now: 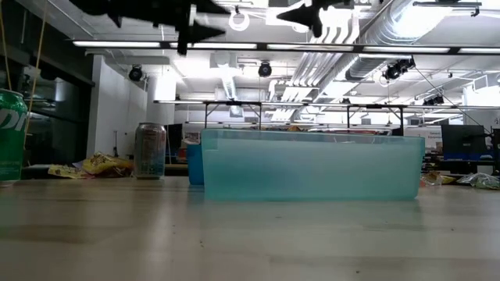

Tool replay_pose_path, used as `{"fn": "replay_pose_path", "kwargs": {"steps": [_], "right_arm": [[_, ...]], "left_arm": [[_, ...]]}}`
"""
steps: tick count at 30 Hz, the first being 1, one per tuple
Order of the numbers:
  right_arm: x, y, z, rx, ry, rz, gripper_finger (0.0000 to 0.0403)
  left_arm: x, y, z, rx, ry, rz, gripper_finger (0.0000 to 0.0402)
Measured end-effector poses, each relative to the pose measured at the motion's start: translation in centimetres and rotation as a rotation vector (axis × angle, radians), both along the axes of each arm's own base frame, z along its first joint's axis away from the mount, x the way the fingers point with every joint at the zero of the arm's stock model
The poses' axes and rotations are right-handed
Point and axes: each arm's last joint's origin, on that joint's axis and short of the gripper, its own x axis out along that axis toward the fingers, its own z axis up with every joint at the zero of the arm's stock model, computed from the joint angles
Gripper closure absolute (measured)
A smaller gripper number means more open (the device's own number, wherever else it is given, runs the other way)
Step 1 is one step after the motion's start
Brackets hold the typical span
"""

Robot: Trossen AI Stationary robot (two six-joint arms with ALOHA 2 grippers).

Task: Sort candy
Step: Put the green candy into the blue bin

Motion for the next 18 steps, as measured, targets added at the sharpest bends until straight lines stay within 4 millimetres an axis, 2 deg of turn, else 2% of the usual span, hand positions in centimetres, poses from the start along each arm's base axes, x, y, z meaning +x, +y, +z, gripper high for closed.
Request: {"fn": "replay_pose_path", "kwargs": {"steps": [4,6,9,12,15,18], "right_arm": [[-0.8,0.0,2.0,-0.085,0.106,-0.088,0.0139],[-1.1,0.0,2.6,-0.111,0.141,-0.13,0.0139],[-1.6,-0.1,2.5,-0.09,0.227,-0.221,0.0139],[-2.6,-0.7,1.9,-0.007,0.33,-0.439,0.0139],[-4.3,-2.3,0.8,0.088,0.426,-0.712,0.0139],[-6.4,-4.6,-0.4,0.179,0.502,-0.903,0.0139]], "left_arm": [[-0.4,-0.3,3.2,0.062,-0.084,-0.06,0.0186],[-0.4,-0.4,4.0,0.094,-0.102,-0.064,0.0186],[-0.4,-0.4,4.1,0.097,-0.093,-0.066,0.0186],[-0.4,-0.4,3.9,0.063,-0.081,-0.065,0.0186],[-0.3,-0.4,3.6,0.034,-0.055,-0.066,0.0186],[-0.3,-0.4,3.4,0.025,-0.038,-0.066,0.0186]]}}
